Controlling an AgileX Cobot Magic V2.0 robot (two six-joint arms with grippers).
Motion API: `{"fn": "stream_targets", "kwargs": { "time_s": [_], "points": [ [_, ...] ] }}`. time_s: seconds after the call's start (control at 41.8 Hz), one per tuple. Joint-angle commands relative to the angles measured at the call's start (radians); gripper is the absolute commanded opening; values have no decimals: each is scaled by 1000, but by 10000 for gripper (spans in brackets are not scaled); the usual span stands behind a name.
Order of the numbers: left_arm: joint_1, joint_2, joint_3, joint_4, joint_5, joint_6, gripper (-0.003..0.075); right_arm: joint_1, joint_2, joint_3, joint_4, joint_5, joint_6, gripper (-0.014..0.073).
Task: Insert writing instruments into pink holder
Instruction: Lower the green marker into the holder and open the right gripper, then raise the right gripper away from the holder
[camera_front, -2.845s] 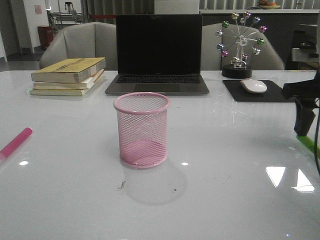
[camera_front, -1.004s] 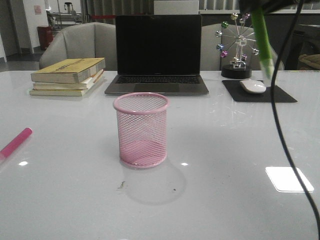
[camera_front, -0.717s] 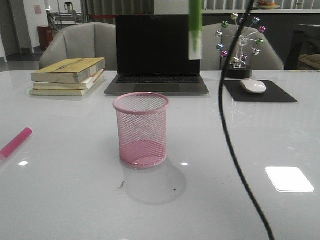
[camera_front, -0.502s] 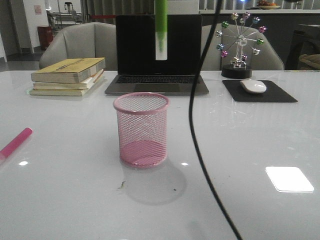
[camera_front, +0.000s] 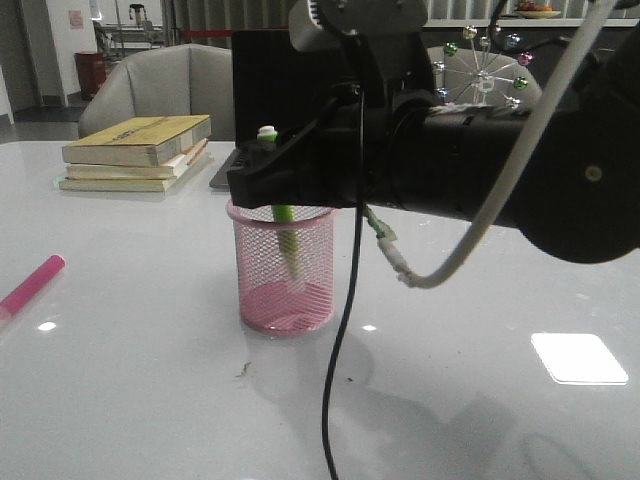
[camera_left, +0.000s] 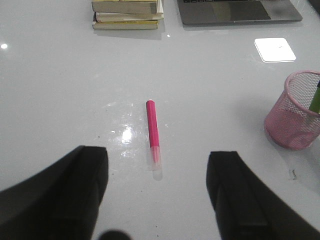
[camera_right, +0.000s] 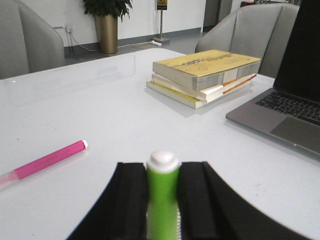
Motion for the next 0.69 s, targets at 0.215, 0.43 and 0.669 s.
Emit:
{"fn": "stream_targets", "kwargs": {
  "time_s": [0.215, 0.43, 0.669],
  "points": [
    [-7, 8, -26, -9, -67, -3, 475, 0, -131, -24, -5, -64, -9, 441],
    [-7, 8, -26, -9, -67, -3, 475, 0, -416, -29, -5, 428, -9, 441],
    [-7, 8, -26, -9, -67, -3, 475, 0, -768, -29, -6, 1013, -9, 440]
  ]
}}
